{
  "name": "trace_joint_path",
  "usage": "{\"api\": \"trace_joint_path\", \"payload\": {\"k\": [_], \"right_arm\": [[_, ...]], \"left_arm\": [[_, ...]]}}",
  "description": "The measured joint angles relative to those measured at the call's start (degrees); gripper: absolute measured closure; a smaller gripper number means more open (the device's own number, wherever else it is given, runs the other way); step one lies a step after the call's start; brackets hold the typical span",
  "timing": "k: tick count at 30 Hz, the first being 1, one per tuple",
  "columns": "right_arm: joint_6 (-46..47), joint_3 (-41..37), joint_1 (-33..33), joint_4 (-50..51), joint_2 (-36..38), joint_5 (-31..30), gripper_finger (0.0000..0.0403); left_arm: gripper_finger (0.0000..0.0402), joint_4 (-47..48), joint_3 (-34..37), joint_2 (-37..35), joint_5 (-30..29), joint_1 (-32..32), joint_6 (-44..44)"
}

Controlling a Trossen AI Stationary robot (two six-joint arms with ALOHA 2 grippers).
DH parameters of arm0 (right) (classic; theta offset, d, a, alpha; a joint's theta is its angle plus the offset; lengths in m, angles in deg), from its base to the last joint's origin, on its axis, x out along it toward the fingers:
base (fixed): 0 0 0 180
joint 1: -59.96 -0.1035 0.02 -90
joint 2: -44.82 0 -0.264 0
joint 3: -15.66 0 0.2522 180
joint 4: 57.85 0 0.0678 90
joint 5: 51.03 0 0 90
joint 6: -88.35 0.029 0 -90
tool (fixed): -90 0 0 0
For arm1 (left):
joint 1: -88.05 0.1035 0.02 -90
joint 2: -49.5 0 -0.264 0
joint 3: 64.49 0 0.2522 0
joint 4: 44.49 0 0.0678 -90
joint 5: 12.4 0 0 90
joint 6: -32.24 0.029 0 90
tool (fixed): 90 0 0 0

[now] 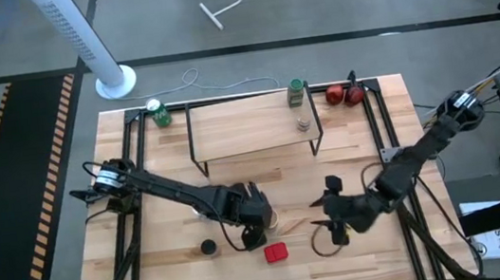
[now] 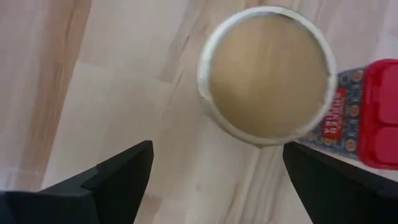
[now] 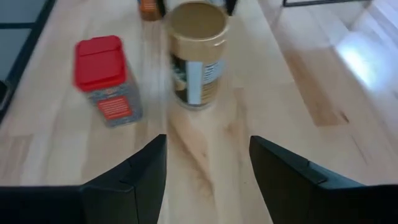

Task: Shelf spices
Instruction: Put the brown seasoning bottle on the shelf

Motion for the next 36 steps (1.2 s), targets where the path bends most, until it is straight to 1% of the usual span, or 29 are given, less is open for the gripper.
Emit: {"api": "trace_joint_path", "payload": {"k": [3,6,10,13,19,21,24,27,32,36], "right_arm": [[-3.36,0.14,3.70,-1.57,0.00,3.67,0.0194],[-6.87,0.13,6.58,-6.15,-0.80,6.98,0.0182],[-9.14,0.11,8.99,-10.99,-4.12,11.23,0.0162],[-9.66,0.47,10.67,-11.80,-8.27,13.41,0.0148],[-12.43,3.88,12.44,-12.45,-15.73,14.00,0.0133],[-13.16,5.51,13.02,-12.34,-18.18,15.16,0.0132],[-14.08,7.94,13.65,-12.50,-20.81,15.13,0.0135],[-15.07,9.46,14.18,-12.38,-21.99,13.71,0.0145],[-16.70,11.09,14.74,-11.96,-22.01,8.90,0.0167],[-17.16,11.95,15.20,-12.29,-21.64,8.43,0.0183]], "left_arm": [[0.0055,0.09,0.00,0.00,0.00,-0.86,-0.66],[0.0058,0.09,0.00,0.00,-0.30,-2.06,-0.68],[0.0062,0.01,0.09,0.00,-4.11,-3.29,-0.85],[0.0067,-0.43,0.11,0.00,-6.67,-3.79,-0.91],[0.0077,-1.20,0.48,0.00,-7.85,-3.91,-0.88],[0.0079,-2.26,0.77,0.00,-8.37,-3.91,-0.85],[0.0081,-3.34,1.19,-0.02,-8.91,-3.91,-0.85],[0.0082,-3.33,1.27,-0.04,-8.96,-3.91,-0.90],[0.0084,-3.31,1.34,-0.04,-8.96,-3.91,-0.92],[0.0088,-3.26,1.40,-0.04,-8.96,-3.91,-0.90]]}}
